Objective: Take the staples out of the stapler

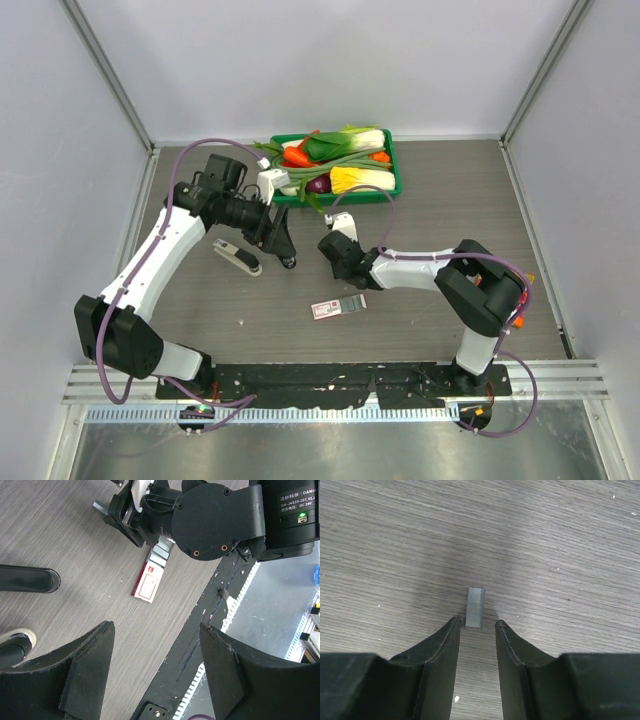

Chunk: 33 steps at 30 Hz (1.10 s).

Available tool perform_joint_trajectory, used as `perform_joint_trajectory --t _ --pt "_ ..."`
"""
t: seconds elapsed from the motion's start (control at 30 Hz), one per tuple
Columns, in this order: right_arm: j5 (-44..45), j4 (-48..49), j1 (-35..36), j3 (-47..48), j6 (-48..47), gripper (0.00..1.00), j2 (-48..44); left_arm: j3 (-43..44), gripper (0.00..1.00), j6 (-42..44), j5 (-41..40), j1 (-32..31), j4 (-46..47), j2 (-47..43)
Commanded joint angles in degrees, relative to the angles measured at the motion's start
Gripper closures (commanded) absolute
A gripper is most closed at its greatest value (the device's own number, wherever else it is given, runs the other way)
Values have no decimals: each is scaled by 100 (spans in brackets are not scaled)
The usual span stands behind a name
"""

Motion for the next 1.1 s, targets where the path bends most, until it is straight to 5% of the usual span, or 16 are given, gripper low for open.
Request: perform_joint_trajectory --t 0.0,0.4,0.77,1.07 --pt "-113 269 -12 -69 86 63 48 18 28 98 9 43 -61 -121" --pt "-438 374 -12 -174 68 90 -327 -26 24 72 17 35 -26 -156" --pt "-2588 682 -134 -754 50 91 -2429 -95 18 1292 -113 35 -202 -252" --pt "-4665 963 -785 -588 1403 90 -3203 -450 15 2489 -553 35 599 -992"
